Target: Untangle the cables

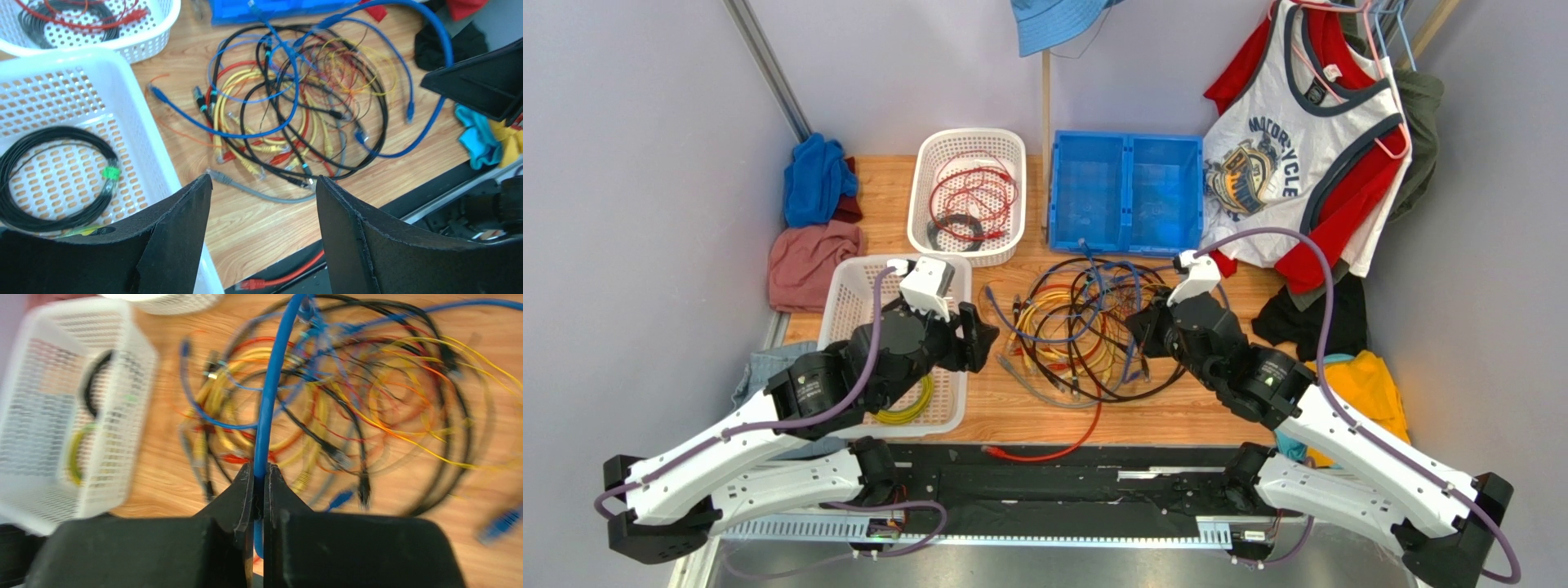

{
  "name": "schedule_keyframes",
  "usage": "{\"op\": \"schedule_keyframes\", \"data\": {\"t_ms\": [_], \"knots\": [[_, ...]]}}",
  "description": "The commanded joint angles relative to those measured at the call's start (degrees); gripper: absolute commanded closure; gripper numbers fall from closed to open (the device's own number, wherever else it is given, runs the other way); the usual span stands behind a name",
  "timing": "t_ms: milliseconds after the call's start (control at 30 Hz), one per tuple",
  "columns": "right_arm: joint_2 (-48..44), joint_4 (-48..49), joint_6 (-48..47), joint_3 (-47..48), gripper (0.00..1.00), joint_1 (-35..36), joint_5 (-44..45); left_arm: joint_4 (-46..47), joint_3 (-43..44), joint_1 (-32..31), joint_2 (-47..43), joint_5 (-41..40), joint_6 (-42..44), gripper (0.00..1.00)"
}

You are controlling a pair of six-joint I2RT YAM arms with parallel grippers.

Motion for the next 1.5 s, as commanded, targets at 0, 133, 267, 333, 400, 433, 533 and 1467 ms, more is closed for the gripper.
{"op": "schedule_keyframes", "data": {"t_ms": [0, 133, 267, 333, 400, 433, 533, 1467], "knots": [[0.28, -9.15, -0.58, 1.75, 1.00, -0.17, 10.92, -0.78, -1.03, -0.05, 0.69, -1.53, -1.27, 0.29], [0.72, -9.61, -1.28, 3.16, 1.00, -0.17, 12.08, 0.10, -1.21, -0.05, 1.83, -0.83, -1.62, 0.30], [1.59, -8.29, -1.45, 2.98, 1.00, -0.17, 11.54, 0.80, -2.26, -0.05, 1.75, 0.23, -2.67, 0.30], [3.53, -8.38, -1.63, 3.77, 1.00, -0.08, 12.07, 0.89, -3.23, -0.05, 1.57, 0.67, -3.20, 0.30], [4.32, -7.42, -2.33, 6.30, 1.00, -0.25, 13.03, 0.89, -4.10, -0.05, 0.96, 0.84, -3.82, 0.30], [4.24, -6.19, -4.16, 7.54, 1.00, -0.17, 13.91, 0.98, -4.46, -0.05, 0.78, 0.76, -4.08, 0.30], [6.33, -2.05, -9.25, 14.71, 1.00, -0.52, 16.02, 1.16, -5.34, -0.05, -0.10, 0.84, -4.35, 0.30], [59.25, 2.17, -16.14, 58.87, 1.00, -29.34, 3.90, 1.24, -8.33, -0.05, -2.30, 0.76, -4.52, 0.31]]}}
